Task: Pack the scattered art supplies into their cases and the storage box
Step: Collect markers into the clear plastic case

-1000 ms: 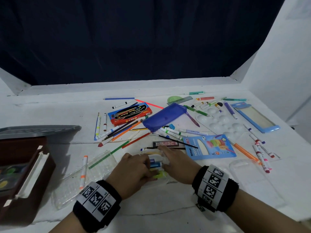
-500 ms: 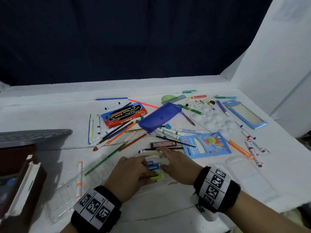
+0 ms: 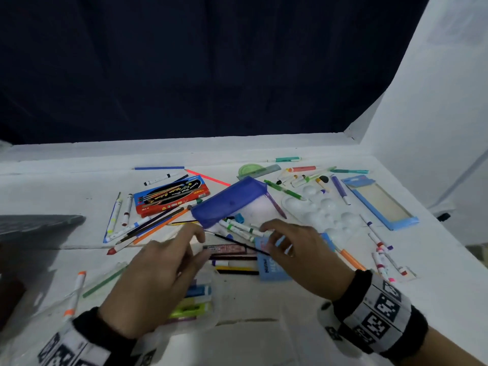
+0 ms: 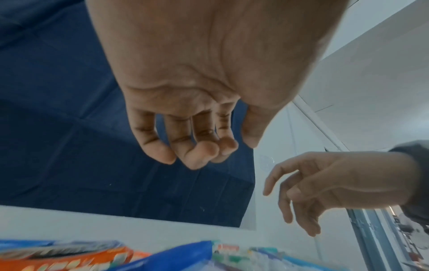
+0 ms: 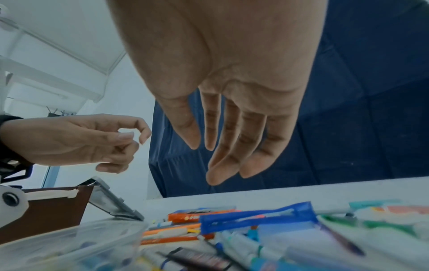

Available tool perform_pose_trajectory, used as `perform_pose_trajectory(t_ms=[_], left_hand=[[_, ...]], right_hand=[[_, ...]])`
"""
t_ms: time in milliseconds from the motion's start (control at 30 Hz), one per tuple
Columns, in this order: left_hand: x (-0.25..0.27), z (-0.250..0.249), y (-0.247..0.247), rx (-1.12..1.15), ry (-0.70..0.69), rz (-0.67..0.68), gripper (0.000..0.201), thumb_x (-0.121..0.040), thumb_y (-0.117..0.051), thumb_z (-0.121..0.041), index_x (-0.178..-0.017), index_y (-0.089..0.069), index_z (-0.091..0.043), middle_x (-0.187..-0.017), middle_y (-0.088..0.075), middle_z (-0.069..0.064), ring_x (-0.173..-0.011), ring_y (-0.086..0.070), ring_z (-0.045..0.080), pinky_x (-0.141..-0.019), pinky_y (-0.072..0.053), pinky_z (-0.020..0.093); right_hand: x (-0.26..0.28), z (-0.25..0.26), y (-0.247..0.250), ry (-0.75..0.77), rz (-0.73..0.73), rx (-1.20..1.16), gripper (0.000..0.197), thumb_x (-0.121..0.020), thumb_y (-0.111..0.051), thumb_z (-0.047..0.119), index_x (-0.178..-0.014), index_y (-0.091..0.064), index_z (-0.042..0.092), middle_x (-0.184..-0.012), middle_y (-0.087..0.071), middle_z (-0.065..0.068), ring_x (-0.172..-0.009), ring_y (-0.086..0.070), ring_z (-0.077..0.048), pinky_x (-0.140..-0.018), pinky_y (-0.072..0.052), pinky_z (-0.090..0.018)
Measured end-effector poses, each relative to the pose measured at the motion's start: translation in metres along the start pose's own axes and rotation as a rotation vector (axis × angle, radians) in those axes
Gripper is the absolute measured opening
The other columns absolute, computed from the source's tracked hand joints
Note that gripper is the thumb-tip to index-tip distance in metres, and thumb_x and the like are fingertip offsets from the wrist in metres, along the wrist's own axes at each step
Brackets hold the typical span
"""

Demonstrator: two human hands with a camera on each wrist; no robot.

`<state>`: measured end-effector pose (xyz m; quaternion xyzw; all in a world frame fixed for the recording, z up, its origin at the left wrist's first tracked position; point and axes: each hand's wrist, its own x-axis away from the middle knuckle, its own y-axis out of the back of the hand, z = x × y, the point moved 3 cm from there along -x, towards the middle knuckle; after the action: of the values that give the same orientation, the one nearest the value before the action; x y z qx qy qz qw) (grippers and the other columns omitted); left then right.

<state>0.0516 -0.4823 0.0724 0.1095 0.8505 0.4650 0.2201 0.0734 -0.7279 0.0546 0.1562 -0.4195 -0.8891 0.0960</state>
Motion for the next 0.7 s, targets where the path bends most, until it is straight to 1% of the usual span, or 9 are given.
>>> perform_pose_trajectory(t_ms=[67, 133, 200, 267, 367, 433, 500, 600, 700], left_hand=[[-0.017, -0.025, -0.004, -0.019, -0.011, -0.033, 0.014, -0.096, -0.045, -0.05, -0.105, -0.044, -0.04, -0.059, -0.054, -0.006, -0.055, -0.053, 0.012, -0.053, -0.046, 0.038], [-0.04, -0.049, -0.015, 0.002, -0.018, -0.055, 0.016, -0.098, -0.042, -0.053, -0.101, -0.047, -0.038, -0.061, -0.054, -0.005, -0.057, -0.053, 0.013, -0.056, -0.046, 0.038], [-0.069, -0.071, -0.029, 0.032, -0.02, -0.077, 0.019, -0.097, -0.041, -0.054, -0.099, -0.05, -0.037, -0.067, -0.056, -0.008, -0.062, -0.055, 0.012, -0.058, -0.047, 0.038], [-0.106, -0.086, -0.048, 0.027, -0.022, -0.082, 0.018, -0.097, -0.042, -0.052, -0.1, -0.052, -0.037, -0.076, -0.057, -0.012, -0.069, -0.055, 0.011, -0.063, -0.047, 0.035], [-0.17, -0.098, -0.082, -0.005, -0.028, -0.054, 0.023, -0.097, -0.042, -0.051, -0.107, -0.056, -0.035, -0.087, -0.054, -0.016, -0.079, -0.052, 0.004, -0.07, -0.044, 0.027], [-0.216, -0.098, -0.109, -0.04, -0.011, -0.017, 0.026, -0.099, -0.044, -0.046, -0.116, -0.057, -0.031, -0.097, -0.053, -0.015, -0.085, -0.05, 0.004, -0.077, -0.046, 0.028], [-0.259, -0.092, -0.135, -0.086, 0.04, 0.051, 0.028, -0.1, -0.047, -0.037, -0.125, -0.056, -0.027, -0.109, -0.054, -0.01, -0.092, -0.05, 0.008, -0.087, -0.047, 0.033], [-0.316, -0.076, -0.174, -0.211, 0.096, 0.183, 0.034, -0.101, -0.044, -0.03, -0.134, -0.051, -0.025, -0.132, -0.053, 0.0, -0.116, -0.051, 0.021, -0.1, -0.044, 0.039], [-0.359, -0.06, -0.203, -0.317, 0.153, 0.297, 0.039, -0.099, -0.044, -0.028, -0.137, -0.049, -0.022, -0.141, -0.049, 0.005, -0.125, -0.045, 0.027, -0.103, -0.042, 0.043]], right_hand=[[-0.001, -0.026, 0.032, -0.011, 0.025, 0.018, 0.019, -0.092, -0.062, 0.024, -0.108, -0.059, 0.031, -0.083, -0.065, 0.01, -0.066, -0.062, -0.007, -0.063, -0.053, -0.027], [-0.005, -0.058, 0.064, -0.04, 0.05, 0.077, 0.017, -0.091, -0.063, 0.027, -0.106, -0.059, 0.033, -0.081, -0.065, 0.014, -0.066, -0.063, -0.004, -0.064, -0.052, -0.022], [-0.011, -0.096, 0.091, -0.096, 0.095, 0.161, 0.013, -0.091, -0.062, 0.032, -0.103, -0.059, 0.036, -0.082, -0.064, 0.017, -0.067, -0.061, 0.0, -0.066, -0.049, -0.019], [-0.024, -0.136, 0.114, -0.162, 0.119, 0.25, 0.009, -0.091, -0.062, 0.032, -0.099, -0.059, 0.035, -0.083, -0.065, 0.015, -0.069, -0.06, -0.001, -0.068, -0.049, -0.019], [-0.049, -0.188, 0.139, -0.266, 0.123, 0.329, 0.012, -0.09, -0.057, 0.025, -0.1, -0.064, 0.025, -0.089, -0.069, 0.008, -0.08, -0.063, -0.012, -0.074, -0.052, -0.027], [-0.068, -0.216, 0.145, -0.299, 0.184, 0.456, 0.019, -0.092, -0.051, 0.023, -0.105, -0.066, 0.02, -0.099, -0.069, 0.003, -0.094, -0.064, -0.019, -0.081, -0.051, -0.03], [-0.085, -0.234, 0.148, -0.306, 0.243, 0.546, 0.023, -0.095, -0.047, 0.022, -0.108, -0.065, 0.016, -0.108, -0.066, 0.0, -0.104, -0.062, -0.023, -0.082, -0.048, -0.028], [-0.107, -0.252, 0.15, -0.357, 0.297, 0.587, 0.023, -0.094, -0.049, 0.024, -0.112, -0.062, 0.017, -0.114, -0.062, -0.002, -0.108, -0.061, -0.023, -0.08, -0.046, -0.026], [-0.123, -0.268, 0.144, -0.426, 0.289, 0.525, 0.022, -0.09, -0.055, 0.023, -0.11, -0.061, 0.017, -0.115, -0.062, -0.004, -0.104, -0.061, -0.024, -0.073, -0.044, -0.025]])
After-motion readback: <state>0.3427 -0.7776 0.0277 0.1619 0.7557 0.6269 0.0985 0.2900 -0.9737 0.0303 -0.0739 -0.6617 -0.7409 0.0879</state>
